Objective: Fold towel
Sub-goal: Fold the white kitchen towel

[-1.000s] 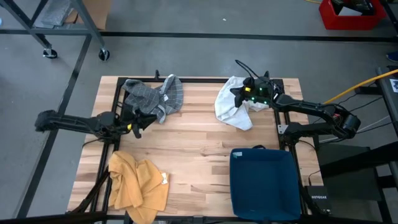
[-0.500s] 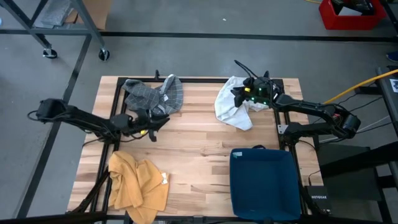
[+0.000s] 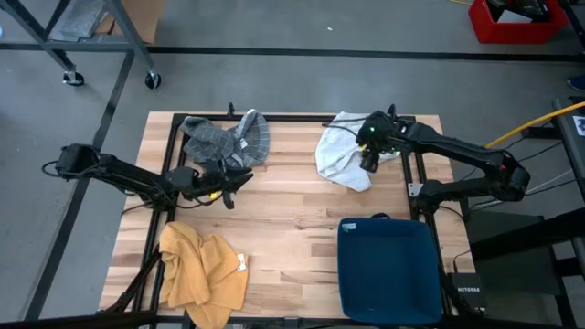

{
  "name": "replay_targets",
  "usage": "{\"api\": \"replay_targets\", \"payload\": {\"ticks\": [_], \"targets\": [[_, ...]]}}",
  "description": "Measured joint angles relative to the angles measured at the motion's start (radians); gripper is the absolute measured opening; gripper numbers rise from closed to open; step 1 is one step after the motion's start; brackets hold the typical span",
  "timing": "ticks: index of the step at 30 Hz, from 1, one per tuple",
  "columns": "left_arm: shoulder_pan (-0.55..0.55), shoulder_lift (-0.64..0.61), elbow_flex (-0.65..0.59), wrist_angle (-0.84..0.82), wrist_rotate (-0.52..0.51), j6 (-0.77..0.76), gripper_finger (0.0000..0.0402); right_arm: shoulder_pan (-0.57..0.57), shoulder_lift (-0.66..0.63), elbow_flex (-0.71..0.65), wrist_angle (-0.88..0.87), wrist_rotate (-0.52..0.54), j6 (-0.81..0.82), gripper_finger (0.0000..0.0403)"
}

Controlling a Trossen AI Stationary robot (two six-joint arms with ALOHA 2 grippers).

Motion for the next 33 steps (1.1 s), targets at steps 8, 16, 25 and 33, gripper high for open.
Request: {"api": "replay_targets", "payload": {"ticks": [8, 16, 25, 33], "targets": [[0.0, 0.0, 0.0, -0.001, -0.002, -0.04, 0.0082, 0.036, 0.0, -0.004, -0.146, 0.136, 0.062, 0.0198], [0.0, 0.0, 0.0, -0.027, -0.002, -0.043, 0.0082, 0.035, 0.0, -0.136, -0.15, 0.137, 0.188, 0.0198], [0.0, 0.0, 0.0, -0.043, -0.002, -0.023, 0.0082, 0.035, 0.026, -0.194, -0.105, 0.209, 0.161, 0.0198], [0.0, 0.0, 0.0, -0.046, -0.002, -0.02, 0.0082, 0.035, 0.117, -0.194, -0.095, 0.188, 0.154, 0.0198]]}}
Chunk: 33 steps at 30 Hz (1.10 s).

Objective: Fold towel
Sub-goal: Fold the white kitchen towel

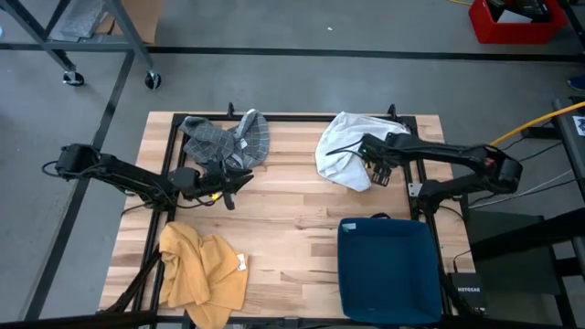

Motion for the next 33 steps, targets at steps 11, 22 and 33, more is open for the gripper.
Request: {"api": "replay_targets", "payload": {"ticks": [11, 22, 33], "targets": [[0.0, 0.0, 0.0, -0.002, -0.001, 0.0, 0.0082, 0.0, 0.148, 0.0, 0.072, 0.084, 0.004, 0.0198], [0.0, 0.0, 0.0, -0.003, -0.001, 0.0, 0.0082, -0.001, 0.186, 0.001, 0.373, 0.089, 0.006, 0.0105], [0.0, 0.0, 0.0, -0.003, -0.002, -0.055, 0.0082, 0.0, 0.185, 0.027, 0.342, -0.035, 0.053, 0.0005]]}}
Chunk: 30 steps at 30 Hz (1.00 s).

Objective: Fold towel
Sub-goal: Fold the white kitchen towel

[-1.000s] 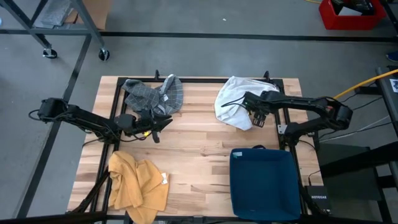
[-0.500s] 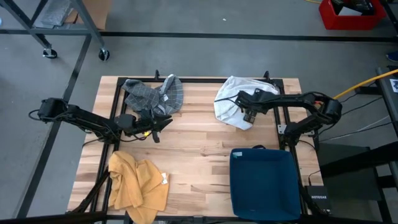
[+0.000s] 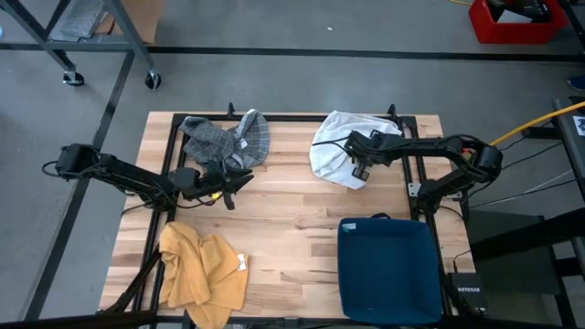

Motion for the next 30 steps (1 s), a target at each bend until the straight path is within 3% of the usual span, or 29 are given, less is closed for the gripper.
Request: {"api": "replay_targets", "payload": {"ticks": [5, 12, 18, 25, 30], "targets": [[0.0, 0.0, 0.0, -0.022, 0.0, -0.046, 0.0082, 0.0, 0.0, 0.065, 0.001, -0.106, 0.034, 0.0003], [0.0, 0.0, 0.0, -0.026, 0.0, -0.045, 0.0082, 0.0, 0.0, 0.166, -0.004, -0.094, 0.032, 0.0008], [0.0, 0.0, 0.0, -0.025, 0.0, -0.043, 0.0082, 0.0, 0.0, 0.232, -0.136, -0.105, 0.032, 0.003], [0.0, 0.0, 0.0, -0.025, 0.0, 0.001, 0.0082, 0.0, 0.0, 0.295, -0.385, -0.027, 0.034, 0.0093], [0.0, 0.0, 0.0, -0.025, 0.0, 0.026, 0.0082, 0.0, 0.0, 0.3, -0.442, 0.034, 0.082, 0.0157]]}}
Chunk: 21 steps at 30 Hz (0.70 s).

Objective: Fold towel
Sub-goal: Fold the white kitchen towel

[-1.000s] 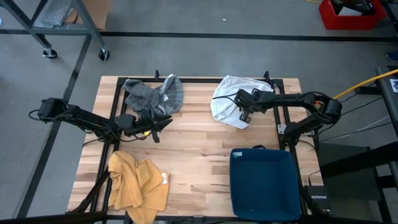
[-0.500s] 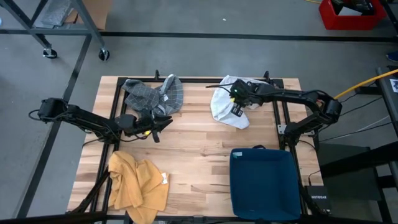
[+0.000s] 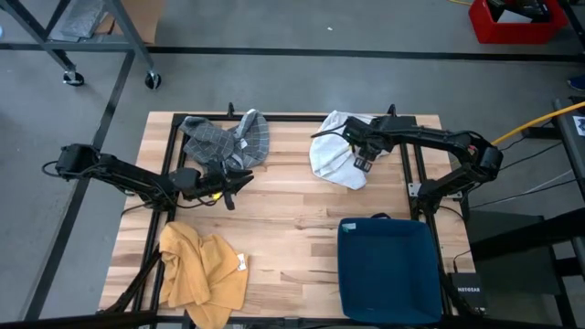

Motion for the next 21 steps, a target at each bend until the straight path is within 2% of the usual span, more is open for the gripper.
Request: {"api": "replay_targets", "payload": {"ticks": [5, 10, 17, 21], "targets": [[0.0, 0.0, 0.0, 0.0, 0.0, 0.001, 0.0082, 0.0, 0.0, -0.001, 0.05, -0.048, 0.009, 0.0208], [0.0, 0.0, 0.0, -0.001, 0.0, 0.0, 0.0082, 0.0, 0.0, -0.032, 0.131, -0.087, 0.027, 0.023], [0.0, 0.0, 0.0, -0.029, 0.0, -0.001, 0.0082, -0.001, 0.0, -0.096, 0.212, 0.073, 0.011, 0.0232], [0.0, 0.0, 0.0, -0.037, 0.0, -0.003, 0.0082, -0.001, 0.003, -0.128, 0.282, 0.08, -0.032, 0.0216]]}}
